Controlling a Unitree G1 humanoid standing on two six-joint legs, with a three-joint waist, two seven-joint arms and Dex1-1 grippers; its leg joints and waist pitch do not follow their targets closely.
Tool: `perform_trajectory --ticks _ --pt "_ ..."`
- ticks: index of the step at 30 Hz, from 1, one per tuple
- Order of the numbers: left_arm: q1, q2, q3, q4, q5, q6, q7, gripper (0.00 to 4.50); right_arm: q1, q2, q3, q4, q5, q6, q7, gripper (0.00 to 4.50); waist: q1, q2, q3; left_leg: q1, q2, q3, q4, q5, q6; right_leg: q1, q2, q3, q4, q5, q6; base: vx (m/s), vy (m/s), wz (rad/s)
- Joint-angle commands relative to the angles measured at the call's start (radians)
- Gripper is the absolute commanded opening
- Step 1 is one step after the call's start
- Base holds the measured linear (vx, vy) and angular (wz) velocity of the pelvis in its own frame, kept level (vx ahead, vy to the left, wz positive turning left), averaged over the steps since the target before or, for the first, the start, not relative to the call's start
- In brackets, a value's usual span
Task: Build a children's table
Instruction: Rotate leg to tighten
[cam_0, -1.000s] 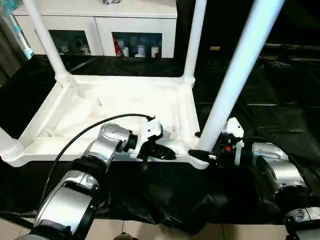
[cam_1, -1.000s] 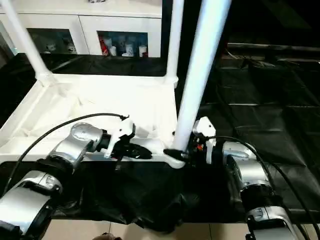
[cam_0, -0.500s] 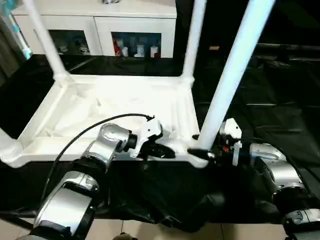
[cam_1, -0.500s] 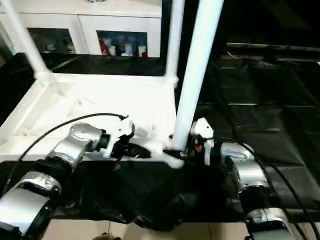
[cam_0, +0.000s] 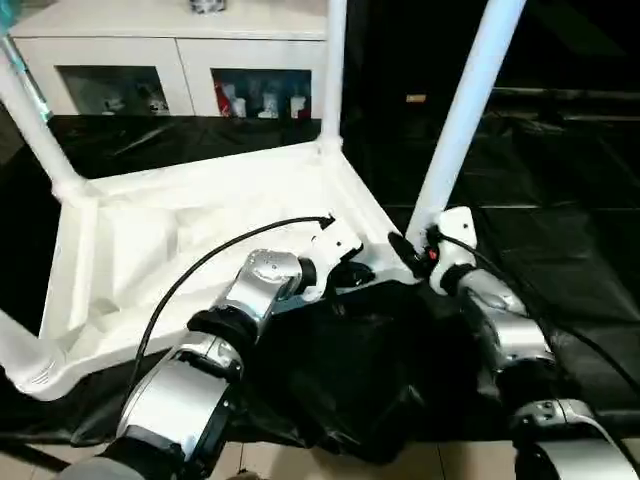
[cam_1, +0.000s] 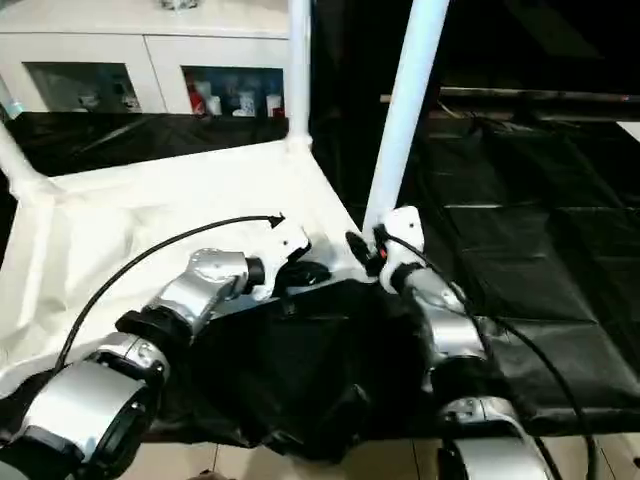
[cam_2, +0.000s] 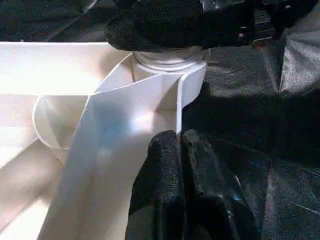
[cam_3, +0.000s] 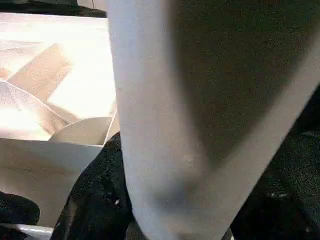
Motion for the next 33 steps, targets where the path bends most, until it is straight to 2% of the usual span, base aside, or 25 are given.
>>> perform_trajectory --ticks 1,3,5,6,9,13,14,18,21,25,31,33 --pt "-0.037 -0.036 -0.002 -0.004 -0.018 -0.038 -0.005 0.00 0.024 0.053 0.068 0.038 0.003 0.005 0.095 2.72 -0.002 -0.007 -0.059 0.013 0.053 -0.031 -0.068 -0.209 0.064 0.040 -0.101 0.062 -0.093 -0.287 -0.176 0.000 0.000 0.00" --pt "-0.029 -0.021 -0.009 -0.011 -0.020 -0.048 -0.054 0.00 0.028 0.035 0.067 0.020 0.020 -0.011 0.152 2.82 -0.002 -0.008 -0.060 0.011 0.054 -0.032 -0.067 -0.201 0.073 0.042 -0.102 0.062 -0.088 -0.256 -0.184 0.000 0.000 0.00" --pt "-0.025 -0.013 -0.011 -0.015 -0.020 -0.052 -0.073 0.00 0.032 0.027 0.070 0.006 0.027 -0.014 0.184 3.11 -0.002 -0.007 -0.061 0.011 0.054 -0.030 -0.066 -0.187 0.081 0.043 -0.101 0.063 -0.084 -0.221 -0.196 0.000 0.000 0.00" --pt "-0.013 0.008 -0.019 -0.029 -0.022 -0.062 -0.135 0.00 0.053 -0.008 0.086 -0.046 0.058 -0.003 0.309 3.18 0.001 -0.009 -0.061 0.009 0.052 -0.029 -0.064 -0.182 0.097 0.047 -0.101 0.062 -0.084 -0.204 -0.203 0.000 0.000 0.00" --pt "0.006 0.043 -0.029 -0.050 -0.026 -0.068 -0.225 0.00 0.086 -0.082 0.125 -0.103 0.075 0.006 0.478 3.18 0.010 -0.010 -0.060 0.004 0.056 -0.027 -0.062 -0.165 0.120 0.050 -0.098 0.059 -0.080 -0.186 -0.201 0.000 0.000 0.00" --pt "0.017 0.070 -0.039 -0.065 -0.026 -0.068 -0.296 0.00 0.105 -0.132 0.145 -0.125 0.082 0.002 0.574 3.18 0.014 -0.009 -0.060 0.006 0.059 -0.027 -0.062 -0.172 0.116 0.046 -0.101 0.058 -0.079 -0.195 -0.215 0.000 0.000 0.00" --pt "0.034 0.099 -0.055 -0.089 -0.027 -0.065 -0.381 0.00 0.111 -0.172 0.143 -0.132 0.095 0.010 0.647 3.18 0.018 -0.011 -0.060 0.008 0.060 -0.028 -0.064 -0.177 0.109 0.047 -0.101 0.058 -0.081 -0.218 -0.211 0.000 0.000 0.00" --pt "0.058 0.147 -0.070 -0.127 -0.037 -0.046 -0.512 0.00 0.113 -0.223 0.130 -0.140 0.115 0.031 0.734 3.18 0.027 -0.009 -0.063 0.008 0.062 -0.027 -0.063 -0.160 0.112 0.046 -0.102 0.060 -0.076 -0.190 -0.223 0.000 0.000 0.00" --pt "0.056 0.165 -0.071 -0.126 -0.037 -0.049 -0.548 0.00 0.114 -0.234 0.127 -0.147 0.133 0.045 0.770 2.92 0.030 -0.004 -0.062 0.011 0.065 -0.028 -0.064 -0.168 0.107 0.042 -0.101 0.059 -0.073 -0.176 -0.232 0.000 0.000 0.00" --pt "0.052 0.178 -0.068 -0.128 -0.039 -0.047 -0.562 0.00 0.120 -0.237 0.133 -0.159 0.140 0.062 0.797 2.69 0.030 -0.005 -0.063 0.010 0.065 -0.029 -0.065 -0.172 0.091 0.044 -0.103 0.059 -0.072 -0.178 -0.231 0.000 0.000 0.00" --pt "0.055 0.184 -0.063 -0.147 -0.044 -0.040 -0.564 0.00 0.130 -0.238 0.142 -0.173 0.152 0.087 0.827 2.64 0.033 -0.007 -0.066 0.008 0.063 -0.028 -0.062 -0.142 0.101 0.047 -0.102 0.060 -0.067 -0.142 -0.233 0.000 0.000 0.00" --pt "0.057 0.175 -0.054 -0.147 -0.047 -0.041 -0.544 0.00 0.136 -0.229 0.140 -0.171 0.146 0.083 0.812 2.64 0.033 -0.004 -0.065 0.009 0.063 -0.028 -0.062 -0.141 0.102 0.045 -0.102 0.059 -0.069 -0.140 -0.234 0.000 0.000 0.00"
